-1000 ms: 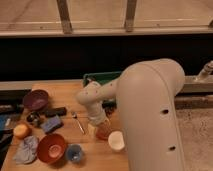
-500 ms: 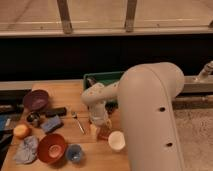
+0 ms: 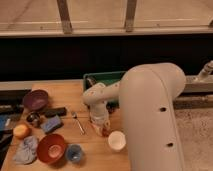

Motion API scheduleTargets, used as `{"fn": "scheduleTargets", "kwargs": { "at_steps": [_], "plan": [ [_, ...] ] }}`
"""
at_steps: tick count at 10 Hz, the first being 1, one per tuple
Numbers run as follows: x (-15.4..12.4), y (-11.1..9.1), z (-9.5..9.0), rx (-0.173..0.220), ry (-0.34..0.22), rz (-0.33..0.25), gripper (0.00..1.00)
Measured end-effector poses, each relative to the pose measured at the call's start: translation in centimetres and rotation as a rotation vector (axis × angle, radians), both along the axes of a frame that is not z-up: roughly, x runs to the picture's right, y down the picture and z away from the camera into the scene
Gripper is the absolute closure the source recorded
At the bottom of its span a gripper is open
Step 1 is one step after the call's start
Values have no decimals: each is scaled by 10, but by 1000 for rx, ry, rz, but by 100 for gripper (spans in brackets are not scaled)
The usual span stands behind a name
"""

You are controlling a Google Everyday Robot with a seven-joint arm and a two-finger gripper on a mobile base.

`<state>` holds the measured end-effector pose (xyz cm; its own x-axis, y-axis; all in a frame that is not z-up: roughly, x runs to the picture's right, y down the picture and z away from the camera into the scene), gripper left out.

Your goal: Place pepper in purple bowl

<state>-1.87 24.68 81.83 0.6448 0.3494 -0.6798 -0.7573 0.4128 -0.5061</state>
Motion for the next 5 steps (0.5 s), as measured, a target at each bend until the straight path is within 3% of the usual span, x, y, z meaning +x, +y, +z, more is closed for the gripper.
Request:
{"fn": "scheduleTargets", "kwargs": {
  "at_steps": [2,5],
  "plan": [
    [-3,-3,-3,10,-11,-4,100],
    [-9,-33,-25,80,-99,62,100]
  ]
}}
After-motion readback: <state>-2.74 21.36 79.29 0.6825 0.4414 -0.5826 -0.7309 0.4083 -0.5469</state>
